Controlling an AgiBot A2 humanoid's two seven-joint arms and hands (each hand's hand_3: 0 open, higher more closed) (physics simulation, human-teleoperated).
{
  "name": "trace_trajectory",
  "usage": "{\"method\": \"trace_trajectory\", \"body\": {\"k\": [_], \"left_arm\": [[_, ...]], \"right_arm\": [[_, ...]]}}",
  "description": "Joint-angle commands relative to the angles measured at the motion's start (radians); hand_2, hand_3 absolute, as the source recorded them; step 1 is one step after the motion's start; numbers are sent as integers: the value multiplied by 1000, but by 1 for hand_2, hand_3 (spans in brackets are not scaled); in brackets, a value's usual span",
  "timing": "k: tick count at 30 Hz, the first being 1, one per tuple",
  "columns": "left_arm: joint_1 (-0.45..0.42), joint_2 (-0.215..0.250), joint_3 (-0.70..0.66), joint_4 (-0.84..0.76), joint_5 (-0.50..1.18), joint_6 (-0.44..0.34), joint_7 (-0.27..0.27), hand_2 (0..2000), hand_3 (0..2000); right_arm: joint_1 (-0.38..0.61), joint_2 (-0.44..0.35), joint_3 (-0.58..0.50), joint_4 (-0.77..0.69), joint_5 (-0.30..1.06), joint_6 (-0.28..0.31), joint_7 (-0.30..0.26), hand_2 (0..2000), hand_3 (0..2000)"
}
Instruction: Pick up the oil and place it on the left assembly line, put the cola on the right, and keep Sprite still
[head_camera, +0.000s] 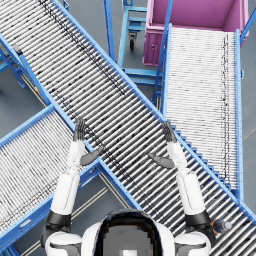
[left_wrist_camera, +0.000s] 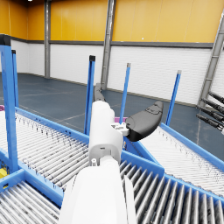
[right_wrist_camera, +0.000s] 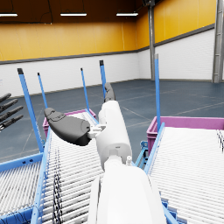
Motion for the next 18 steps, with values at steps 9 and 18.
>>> {"method": "trace_trajectory", "body": {"k": [9, 18], "left_arm": [[0, 0, 0, 0, 0, 0, 0, 0, 0], [0, 0, 0, 0, 0, 0, 0, 0, 0]], "right_arm": [[0, 0, 0, 0, 0, 0, 0, 0, 0], [0, 0, 0, 0, 0, 0, 0, 0, 0]]}}
